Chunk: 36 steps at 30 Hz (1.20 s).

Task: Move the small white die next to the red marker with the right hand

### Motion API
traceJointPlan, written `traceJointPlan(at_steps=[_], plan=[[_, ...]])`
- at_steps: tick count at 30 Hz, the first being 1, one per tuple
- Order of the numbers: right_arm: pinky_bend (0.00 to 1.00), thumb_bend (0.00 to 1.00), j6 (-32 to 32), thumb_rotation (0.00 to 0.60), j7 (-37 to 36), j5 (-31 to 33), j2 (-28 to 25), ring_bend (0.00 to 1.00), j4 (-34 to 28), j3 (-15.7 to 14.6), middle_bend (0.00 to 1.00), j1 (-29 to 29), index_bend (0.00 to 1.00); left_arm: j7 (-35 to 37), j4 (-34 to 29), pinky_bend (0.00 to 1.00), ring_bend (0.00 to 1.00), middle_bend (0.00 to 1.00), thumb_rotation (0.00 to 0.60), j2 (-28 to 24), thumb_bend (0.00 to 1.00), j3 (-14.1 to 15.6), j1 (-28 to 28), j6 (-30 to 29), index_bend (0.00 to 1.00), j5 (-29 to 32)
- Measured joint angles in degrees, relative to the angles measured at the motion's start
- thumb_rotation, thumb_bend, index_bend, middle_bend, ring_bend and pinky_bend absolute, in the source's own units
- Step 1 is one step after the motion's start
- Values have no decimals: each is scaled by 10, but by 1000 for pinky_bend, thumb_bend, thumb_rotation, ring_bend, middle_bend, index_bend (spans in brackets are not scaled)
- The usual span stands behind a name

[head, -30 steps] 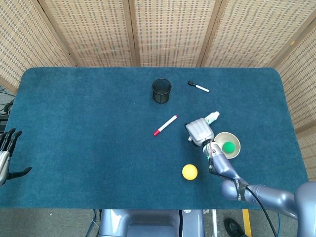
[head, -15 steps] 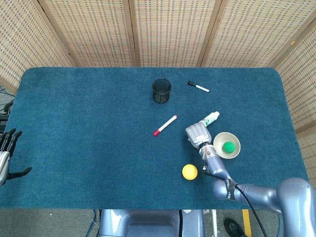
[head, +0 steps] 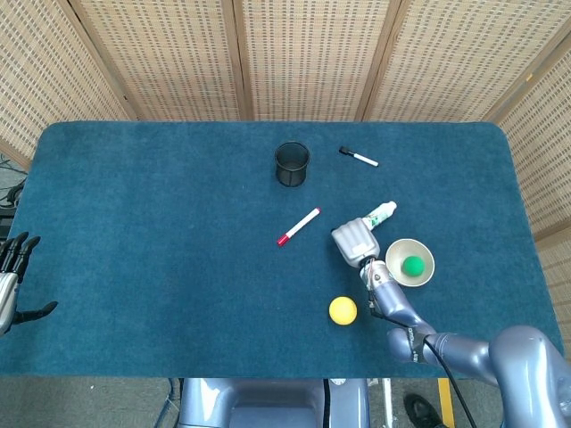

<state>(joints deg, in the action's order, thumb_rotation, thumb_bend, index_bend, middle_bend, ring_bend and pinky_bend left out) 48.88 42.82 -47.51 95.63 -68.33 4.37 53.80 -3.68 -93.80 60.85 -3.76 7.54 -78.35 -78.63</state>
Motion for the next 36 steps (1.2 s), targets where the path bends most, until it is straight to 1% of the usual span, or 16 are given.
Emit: traceJointPlan(at_steps=[9,12,13,15,17,22,28,34,36], plan=[[1000,387,-14,600,0,-3,10,1000,17,-1,949,-1,430,-2,1,0,0,0,600,1,0,0,2,3,0,3],[1000,387,-16,600,0,-3,12,1000,22,0,950,-2,478,-2,0,0,0,0,600,1,0,0,3,4,0,4],[1000,394,-16,600,-1,-3,13,1000,24,0,950,-2,507,-2,0,0,0,0,600,1,0,0,3,4,0,4],[1000,433,-16,600,-1,-5,15,1000,30,0,952,-2,549,-3,0,0,0,0,600,1,0,0,3,4,0,4],[1000,462,-17,600,-6,-8,16,1000,33,1,953,-4,566,-3,0,0,0,0,600,1,0,0,3,5,0,4],[1000,466,-17,600,-14,-17,14,1000,29,3,953,-6,581,-4,0,0,0,0,600,1,0,1,4,5,0,5],[1000,468,-9,600,-20,-21,-3,1000,-7,13,953,-7,581,-1,-1,0,0,0,600,-1,0,1,4,5,0,3],[1000,489,11,600,-16,-19,-43,1000,-79,27,953,-7,581,6,-2,0,0,0,600,-3,0,2,3,3,0,-1],[1000,486,19,600,-11,-17,-62,1000,-114,34,953,-6,581,9,-2,0,0,0,600,-5,0,3,3,2,0,-3]])
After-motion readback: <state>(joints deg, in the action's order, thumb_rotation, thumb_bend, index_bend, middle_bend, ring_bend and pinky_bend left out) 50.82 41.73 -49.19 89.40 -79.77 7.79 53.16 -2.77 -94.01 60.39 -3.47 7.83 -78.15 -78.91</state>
